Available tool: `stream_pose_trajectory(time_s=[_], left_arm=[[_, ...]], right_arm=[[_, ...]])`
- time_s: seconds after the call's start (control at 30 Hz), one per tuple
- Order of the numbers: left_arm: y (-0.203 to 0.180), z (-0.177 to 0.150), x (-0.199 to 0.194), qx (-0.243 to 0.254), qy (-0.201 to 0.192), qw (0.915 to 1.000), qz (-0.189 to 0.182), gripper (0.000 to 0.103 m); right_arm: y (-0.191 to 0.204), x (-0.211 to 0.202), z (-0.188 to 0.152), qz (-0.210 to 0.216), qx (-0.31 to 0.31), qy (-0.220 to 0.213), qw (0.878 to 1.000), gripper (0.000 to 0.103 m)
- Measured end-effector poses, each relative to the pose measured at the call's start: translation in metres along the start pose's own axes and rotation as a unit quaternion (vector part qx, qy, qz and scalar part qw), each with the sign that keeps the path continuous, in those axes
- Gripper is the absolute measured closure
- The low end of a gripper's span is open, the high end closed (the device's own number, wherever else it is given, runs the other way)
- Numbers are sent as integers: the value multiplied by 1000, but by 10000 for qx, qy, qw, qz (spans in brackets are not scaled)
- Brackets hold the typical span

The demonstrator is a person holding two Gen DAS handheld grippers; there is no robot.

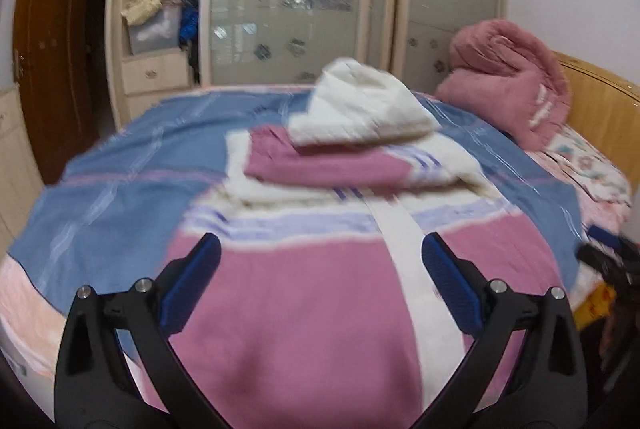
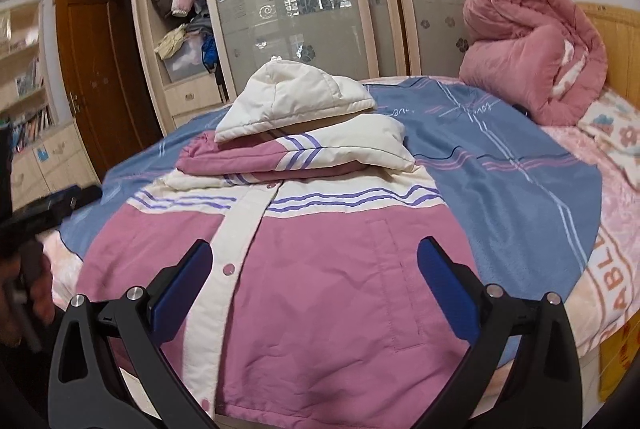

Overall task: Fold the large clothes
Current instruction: 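Fold the hood down over the folded sleeves and release it, then move the right tool toward the folded white hood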

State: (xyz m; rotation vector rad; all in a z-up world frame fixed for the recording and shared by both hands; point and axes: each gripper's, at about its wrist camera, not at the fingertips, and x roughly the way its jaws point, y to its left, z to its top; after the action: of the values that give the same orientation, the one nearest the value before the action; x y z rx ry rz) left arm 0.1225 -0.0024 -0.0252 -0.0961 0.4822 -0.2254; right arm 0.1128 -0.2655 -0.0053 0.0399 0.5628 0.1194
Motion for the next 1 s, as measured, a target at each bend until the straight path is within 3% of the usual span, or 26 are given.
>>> stream_pose_trajectory(time_s=[0.1, 1.0], left_arm=[[-1, -14, 19, 88, 348, 9994, -8, 2], [6, -14, 19, 33, 334, 9994, 54, 2]], right_arm=[[8, 3, -3, -138, -200, 102, 9997, 1], [21, -1, -6, -307, -294, 64, 9991, 1]])
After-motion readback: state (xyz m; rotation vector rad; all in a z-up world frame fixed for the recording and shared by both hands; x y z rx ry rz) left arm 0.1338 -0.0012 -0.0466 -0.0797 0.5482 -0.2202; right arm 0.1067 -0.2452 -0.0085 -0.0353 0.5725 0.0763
